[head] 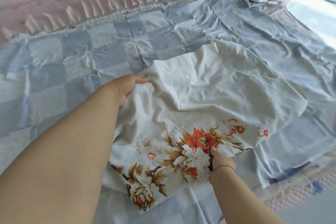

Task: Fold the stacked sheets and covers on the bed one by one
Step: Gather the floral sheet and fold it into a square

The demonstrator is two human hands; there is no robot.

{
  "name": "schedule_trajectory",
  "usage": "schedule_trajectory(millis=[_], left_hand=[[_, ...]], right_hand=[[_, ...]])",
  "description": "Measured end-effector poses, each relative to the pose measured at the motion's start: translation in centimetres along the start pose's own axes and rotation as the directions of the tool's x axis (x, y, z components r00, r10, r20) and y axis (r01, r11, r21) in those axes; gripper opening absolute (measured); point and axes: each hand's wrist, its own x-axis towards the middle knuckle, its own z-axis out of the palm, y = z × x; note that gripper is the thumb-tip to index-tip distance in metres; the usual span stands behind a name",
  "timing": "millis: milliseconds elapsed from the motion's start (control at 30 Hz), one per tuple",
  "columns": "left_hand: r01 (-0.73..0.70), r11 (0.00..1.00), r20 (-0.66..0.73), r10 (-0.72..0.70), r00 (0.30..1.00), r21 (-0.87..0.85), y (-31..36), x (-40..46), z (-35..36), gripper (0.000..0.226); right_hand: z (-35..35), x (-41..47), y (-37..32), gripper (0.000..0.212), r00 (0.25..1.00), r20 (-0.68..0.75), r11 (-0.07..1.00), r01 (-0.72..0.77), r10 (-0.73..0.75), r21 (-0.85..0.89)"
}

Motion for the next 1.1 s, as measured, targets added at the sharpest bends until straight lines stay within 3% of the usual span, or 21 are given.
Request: schedule_trajectory(millis=[100,200,300,367,433,500,633,700,733,767,833,900,1000,1100], left_hand=[[-0.002,0.998,-0.003,0.002,1.000,-0.069,1.1,-3.1,0.0,0.019],[-0.094,0.973,-0.044,0.086,0.995,-0.211,2.2,-6.0,-0.6,0.021],[-0.198,0.895,-0.140,0.154,0.978,-0.400,3.3,-8.9,-1.2,0.023],[-0.244,0.849,-0.189,0.174,0.966,-0.469,4.1,-10.5,-1.0,0.026],[-0.282,0.816,-0.233,0.186,0.955,-0.505,4.7,-12.5,-0.7,0.035],[-0.314,0.795,-0.275,0.192,0.942,-0.519,5.6,-14.6,-0.4,0.035],[-0.411,0.742,-0.332,0.264,0.905,-0.530,8.3,-19.2,-1.1,0.025],[-0.469,0.708,-0.359,0.314,0.879,-0.528,9.9,-21.4,-1.4,0.026],[-0.489,0.692,-0.368,0.331,0.869,-0.531,10.6,-22.3,-1.3,0.033],[-0.510,0.680,-0.385,0.345,0.856,-0.526,11.5,-23.4,-1.1,0.039],[-0.536,0.675,-0.419,0.351,0.838,-0.506,12.8,-25.4,-0.5,0.034],[-0.567,0.663,-0.460,0.356,0.814,-0.490,13.7,-26.9,-0.3,0.016],[-0.622,0.623,-0.513,0.378,0.771,-0.475,14.7,-29.2,-1.1,0.013],[-0.689,0.574,-0.586,0.397,0.707,-0.442,15.9,-31.6,-2.0,0.010]], right_hand=[[-0.8,-1.4,-2.8,0.040,0.985,0.119,0.988,0.115,-0.127,0.103],[-2.7,-3.8,-8.1,0.029,0.951,0.159,0.921,0.200,-0.264,0.335],[-4.9,-7.0,-12.7,0.048,0.863,0.297,0.868,0.265,-0.407,0.419],[-5.2,-9.3,-13.2,0.056,0.779,0.484,0.907,0.258,-0.399,0.332],[-5.4,-11.7,-13.1,0.041,0.745,0.547,0.924,0.318,-0.381,0.211],[-5.9,-13.8,-14.6,0.028,0.728,0.544,0.909,0.344,-0.417,0.235],[-8.3,-18.2,-20.5,0.005,0.665,0.506,0.819,0.308,-0.549,0.483],[-9.9,-20.6,-22.9,0.016,0.591,0.518,0.766,0.303,-0.618,0.567],[-10.4,-21.5,-23.5,0.009,0.546,0.548,0.766,0.345,-0.634,0.543],[-10.7,-22.2,-23.8,0.008,0.521,0.570,0.772,0.429,-0.635,0.468],[-11.2,-22.6,-24.4,0.029,0.500,0.628,0.776,0.558,-0.596,0.293],[-12.3,-23.7,-25.6,0.019,0.513,0.631,0.760,0.619,-0.582,0.198],[-15.1,-25.7,-29.7,0.019,0.497,0.561,0.718,0.634,-0.662,0.286],[-17.1,-27.3,-33.2,0.030,0.406,0.521,0.646,0.614,-0.751,0.453]])
